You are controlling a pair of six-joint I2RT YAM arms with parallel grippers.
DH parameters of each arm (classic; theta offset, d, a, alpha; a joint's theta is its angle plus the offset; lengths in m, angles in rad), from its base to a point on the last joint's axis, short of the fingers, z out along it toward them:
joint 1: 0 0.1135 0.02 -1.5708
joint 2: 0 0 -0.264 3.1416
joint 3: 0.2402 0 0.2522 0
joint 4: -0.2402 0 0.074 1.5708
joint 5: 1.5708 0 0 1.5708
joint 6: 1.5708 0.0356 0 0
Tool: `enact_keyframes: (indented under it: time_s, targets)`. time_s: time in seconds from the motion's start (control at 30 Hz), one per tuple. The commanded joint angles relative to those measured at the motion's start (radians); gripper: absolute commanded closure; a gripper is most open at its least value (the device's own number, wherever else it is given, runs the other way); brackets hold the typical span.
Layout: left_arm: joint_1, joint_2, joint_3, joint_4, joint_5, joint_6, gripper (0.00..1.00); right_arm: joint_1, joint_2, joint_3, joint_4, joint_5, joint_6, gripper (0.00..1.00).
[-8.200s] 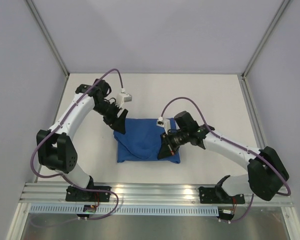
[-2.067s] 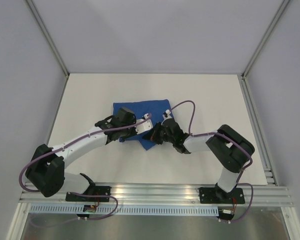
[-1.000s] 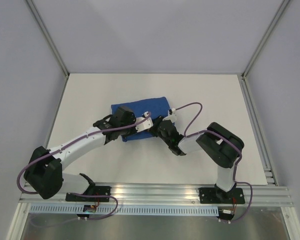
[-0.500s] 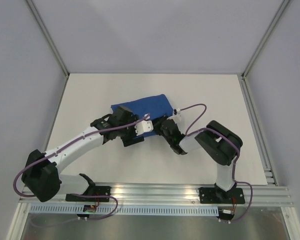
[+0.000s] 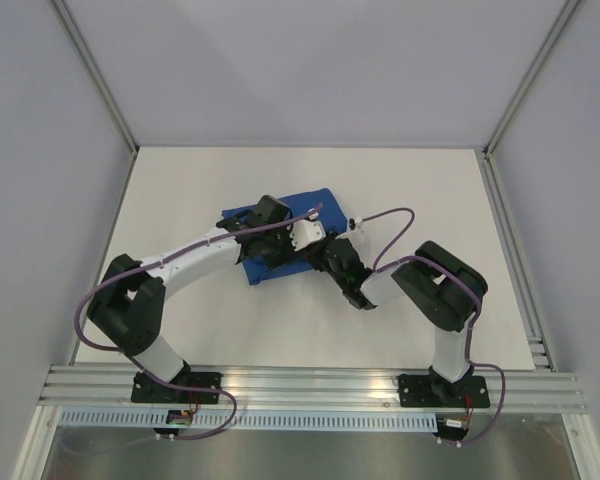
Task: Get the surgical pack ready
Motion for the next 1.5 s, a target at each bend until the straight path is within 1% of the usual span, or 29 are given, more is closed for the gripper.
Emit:
enact_keyframes:
  time_s: [0.0, 0.07, 0.1, 0.17, 0.2, 0.3, 0.4, 0.47, 0.6, 0.77, 0.93, 1.03, 1.17, 1.27, 1.37, 1.47]
  targets:
    - [-0.004, -0.011, 0.001, 0.075, -0.039, -0.023, 0.46, -0.026, -0.015, -0.001, 0.028, 0.035, 0.019, 0.92]
    - [-0.004, 0.0, 0.003, 0.085, -0.058, -0.041, 0.57, -0.025, 0.002, 0.003, 0.04, 0.024, 0.026, 0.92]
    - [-0.004, 0.006, 0.003, 0.088, -0.068, -0.044, 0.68, -0.026, 0.008, 0.003, 0.046, 0.026, 0.035, 0.92]
    - [-0.004, 0.005, 0.001, 0.092, -0.087, -0.051, 0.79, -0.026, 0.013, 0.003, 0.056, 0.026, 0.039, 0.92]
    - [-0.004, 0.0, 0.001, 0.089, -0.085, -0.051, 0.87, -0.026, 0.014, 0.006, 0.054, 0.027, 0.039, 0.92]
    - [-0.004, -0.03, 0.001, 0.068, -0.059, -0.042, 1.0, -0.026, 0.025, 0.031, 0.049, 0.026, 0.032, 0.91]
    - [-0.004, -0.09, -0.008, 0.056, -0.035, -0.009, 1.0, -0.033, 0.034, 0.061, 0.037, 0.035, 0.018, 0.91]
    - [-0.004, -0.127, -0.019, 0.056, -0.027, 0.009, 1.0, -0.04, 0.033, 0.086, 0.014, 0.072, 0.003, 0.91]
    - [-0.004, -0.194, -0.028, 0.048, -0.029, 0.061, 1.0, -0.082, 0.034, 0.098, 0.005, 0.101, 0.009, 0.9]
    - [-0.004, -0.176, -0.065, 0.059, -0.067, 0.089, 1.0, -0.12, 0.044, 0.097, -0.029, 0.127, 0.018, 0.9]
    - [-0.004, -0.175, -0.092, 0.062, -0.052, 0.089, 1.0, -0.145, 0.033, 0.068, -0.038, 0.171, 0.004, 0.89]
    - [-0.004, -0.205, -0.097, 0.056, -0.045, 0.089, 1.0, -0.177, 0.047, 0.087, -0.07, 0.155, 0.0, 0.89]
    - [-0.004, -0.224, -0.089, 0.045, -0.038, 0.103, 1.0, -0.197, 0.042, 0.091, -0.085, 0.181, -0.005, 0.89]
    - [-0.004, -0.208, -0.092, 0.034, -0.033, 0.107, 1.0, -0.212, 0.005, 0.046, -0.079, 0.19, 0.007, 0.89]
    - [-0.004, -0.187, -0.117, 0.046, -0.003, 0.101, 1.0, -0.217, -0.035, 0.0, -0.067, 0.155, -0.005, 0.89]
    - [-0.004, -0.155, -0.122, 0.048, 0.028, 0.083, 1.0, -0.217, -0.085, -0.043, -0.085, 0.077, -0.04, 0.89]
